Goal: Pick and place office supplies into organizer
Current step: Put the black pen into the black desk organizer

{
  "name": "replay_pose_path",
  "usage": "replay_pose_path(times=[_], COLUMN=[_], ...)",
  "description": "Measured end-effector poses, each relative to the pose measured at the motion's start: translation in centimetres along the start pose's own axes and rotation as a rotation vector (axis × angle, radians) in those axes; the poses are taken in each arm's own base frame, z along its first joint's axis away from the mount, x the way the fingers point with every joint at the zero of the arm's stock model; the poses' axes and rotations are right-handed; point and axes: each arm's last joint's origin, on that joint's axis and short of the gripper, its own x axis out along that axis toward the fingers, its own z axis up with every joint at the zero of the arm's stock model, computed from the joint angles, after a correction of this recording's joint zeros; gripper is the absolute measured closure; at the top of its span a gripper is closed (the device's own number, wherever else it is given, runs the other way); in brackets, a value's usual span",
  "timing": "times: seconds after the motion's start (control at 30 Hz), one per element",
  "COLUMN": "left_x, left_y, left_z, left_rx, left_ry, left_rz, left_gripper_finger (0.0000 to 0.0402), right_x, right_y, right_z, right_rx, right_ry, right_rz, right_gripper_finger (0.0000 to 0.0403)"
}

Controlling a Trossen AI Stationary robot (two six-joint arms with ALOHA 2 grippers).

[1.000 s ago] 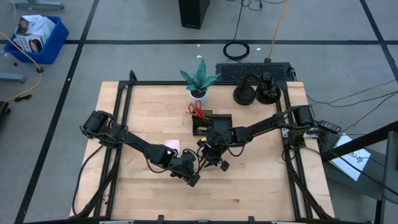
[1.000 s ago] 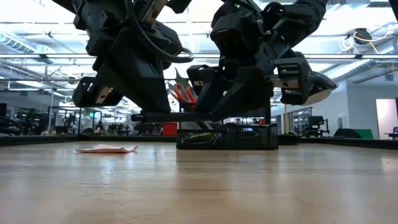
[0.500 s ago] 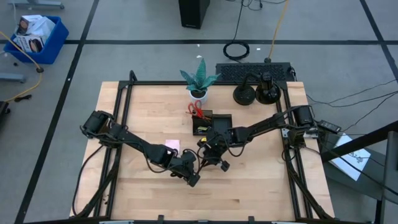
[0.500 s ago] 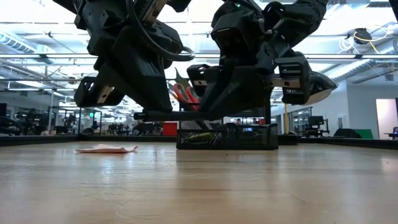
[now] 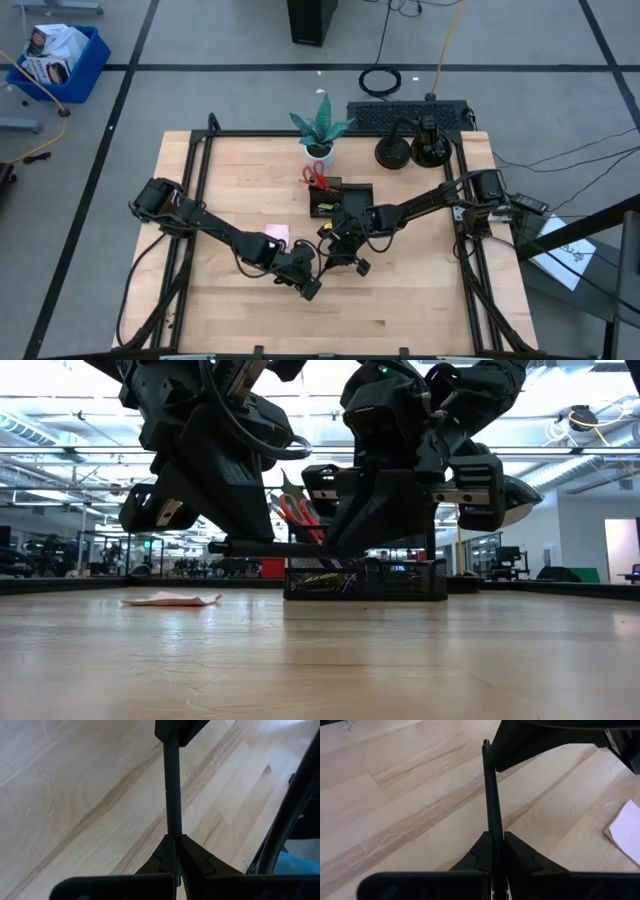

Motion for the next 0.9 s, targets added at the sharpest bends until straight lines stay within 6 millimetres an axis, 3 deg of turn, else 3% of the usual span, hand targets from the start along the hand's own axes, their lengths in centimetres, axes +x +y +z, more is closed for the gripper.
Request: replay_pose_path(times=[0.13,0.4,0.67,0.9], left_x=[0.0,0.0,-3.2,-5.3], left_y=[0.0,-0.2,-1.6,-1.4], left_z=[0.1,0.4,1.3,1.2], left_rx=[-0.008,-0.020,-0.003,0.025], left_ry=[-0.024,-0.079,-0.277,-0.324], left_rz=[0.003,-0.011,-0.057,-0.005], left_gripper_finger=[0.0369,0.0256,0.0162,0.0136], right_x=[0.0,-0.1,-0.6,-0.9], right_y=[0.1,0.3,0.5,0.7], right_z=[-0.2,-0.8,-0.7,0.0], right_rx=[0.010,0.071,0.128,0.144], right_ry=[0.026,0.088,0.110,0.023], right_rz=[0.005,0.009,0.031,0.122], right_gripper_finger=[0.0385,0.0393,0.0399,0.0396])
